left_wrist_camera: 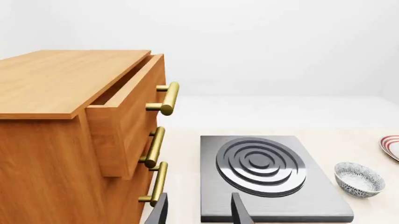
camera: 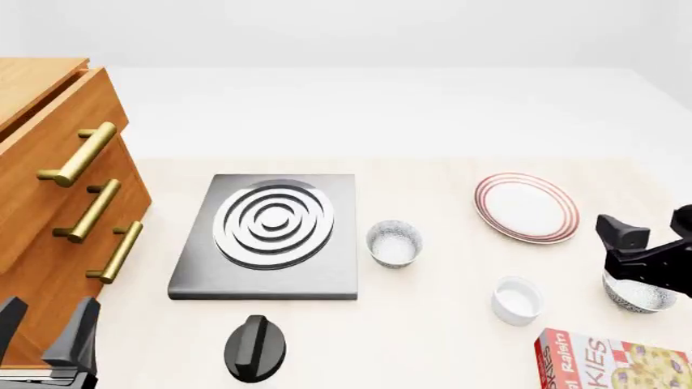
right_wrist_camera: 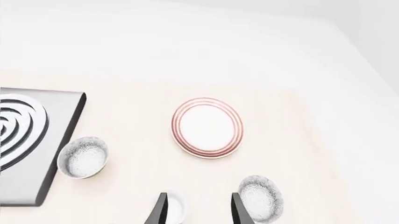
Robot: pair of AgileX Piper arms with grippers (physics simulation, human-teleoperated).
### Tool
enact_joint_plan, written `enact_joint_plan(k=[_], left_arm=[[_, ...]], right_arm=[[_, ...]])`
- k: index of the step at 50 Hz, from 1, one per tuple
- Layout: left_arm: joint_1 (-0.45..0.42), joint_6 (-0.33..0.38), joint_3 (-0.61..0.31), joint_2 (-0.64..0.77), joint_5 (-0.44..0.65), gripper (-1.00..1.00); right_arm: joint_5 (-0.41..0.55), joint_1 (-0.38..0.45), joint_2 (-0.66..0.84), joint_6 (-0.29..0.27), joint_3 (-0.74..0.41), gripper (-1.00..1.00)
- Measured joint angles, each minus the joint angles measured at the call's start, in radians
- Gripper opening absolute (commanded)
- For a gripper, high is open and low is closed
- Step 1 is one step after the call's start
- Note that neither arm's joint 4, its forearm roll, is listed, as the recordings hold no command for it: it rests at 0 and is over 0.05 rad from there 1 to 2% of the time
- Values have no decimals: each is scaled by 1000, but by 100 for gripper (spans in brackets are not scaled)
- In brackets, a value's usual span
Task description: Pick the akita bowl next to the plate and place it on the plate.
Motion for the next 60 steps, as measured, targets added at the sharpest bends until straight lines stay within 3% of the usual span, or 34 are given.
enact_joint_plan(k=[22,60], left_arm=[[0,0,0,0,0,100],[0,0,0,0,0,100]], right_arm=[[-28,-90,107,-29,-25,100],[-242,-136,329,-36,51,100]])
